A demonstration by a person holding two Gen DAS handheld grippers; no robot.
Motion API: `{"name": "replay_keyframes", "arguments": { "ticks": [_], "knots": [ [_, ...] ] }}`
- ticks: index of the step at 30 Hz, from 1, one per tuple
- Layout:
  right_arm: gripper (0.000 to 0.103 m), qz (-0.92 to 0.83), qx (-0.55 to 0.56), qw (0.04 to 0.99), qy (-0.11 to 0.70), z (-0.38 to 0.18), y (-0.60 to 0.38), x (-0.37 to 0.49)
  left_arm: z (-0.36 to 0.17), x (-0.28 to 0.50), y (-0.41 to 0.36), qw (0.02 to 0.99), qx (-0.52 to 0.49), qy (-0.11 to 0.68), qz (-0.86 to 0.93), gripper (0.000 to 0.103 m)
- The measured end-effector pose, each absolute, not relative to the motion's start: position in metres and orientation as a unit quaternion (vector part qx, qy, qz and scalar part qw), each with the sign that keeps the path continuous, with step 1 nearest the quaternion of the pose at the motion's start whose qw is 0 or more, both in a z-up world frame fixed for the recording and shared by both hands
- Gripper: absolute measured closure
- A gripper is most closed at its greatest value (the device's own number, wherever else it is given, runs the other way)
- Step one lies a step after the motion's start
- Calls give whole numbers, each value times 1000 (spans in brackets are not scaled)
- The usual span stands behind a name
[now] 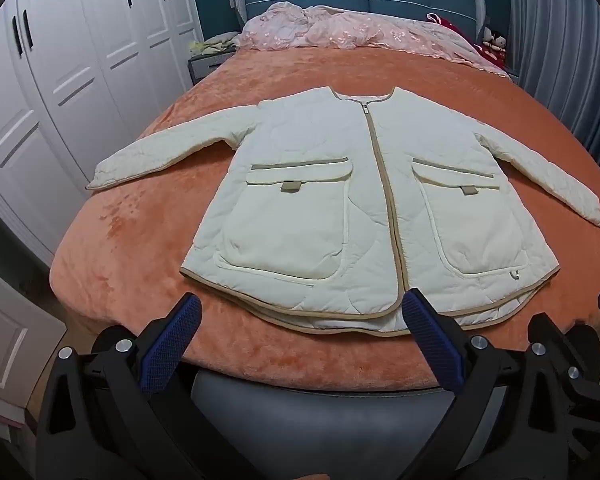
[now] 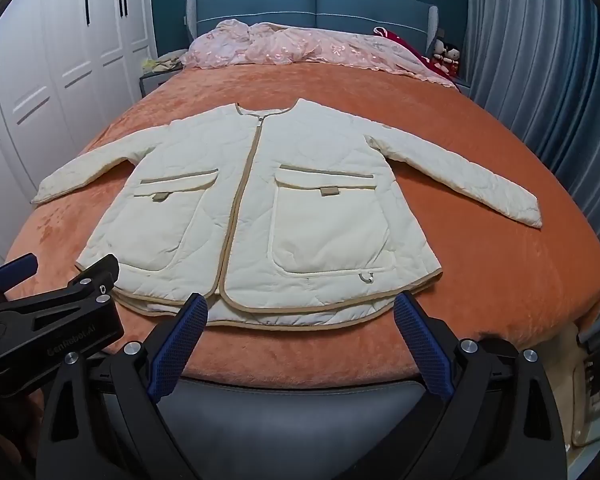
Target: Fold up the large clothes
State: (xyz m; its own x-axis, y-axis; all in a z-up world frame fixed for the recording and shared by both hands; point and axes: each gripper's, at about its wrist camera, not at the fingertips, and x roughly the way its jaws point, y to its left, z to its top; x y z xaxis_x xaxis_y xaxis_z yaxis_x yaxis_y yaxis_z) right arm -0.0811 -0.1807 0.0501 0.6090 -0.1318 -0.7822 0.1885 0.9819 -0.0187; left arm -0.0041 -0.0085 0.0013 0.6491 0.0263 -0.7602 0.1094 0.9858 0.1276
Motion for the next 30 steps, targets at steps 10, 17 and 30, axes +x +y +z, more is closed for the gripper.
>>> {"name": "replay_keyframes", "arguments": {
  "ticks": [10, 17, 30],
  "knots": [
    [11, -90, 27, 896, 433, 52, -178, -81, 5, -6, 2, 901, 60, 429, -26, 5],
    [11, -90, 26, 897, 433, 52, -176, -81, 7, -7, 3, 901, 62, 428, -22, 5],
    [11, -92, 23, 898, 430, 58, -170, -84, 11, -8, 8, 902, 58, 427, -15, 5]
  ]
}}
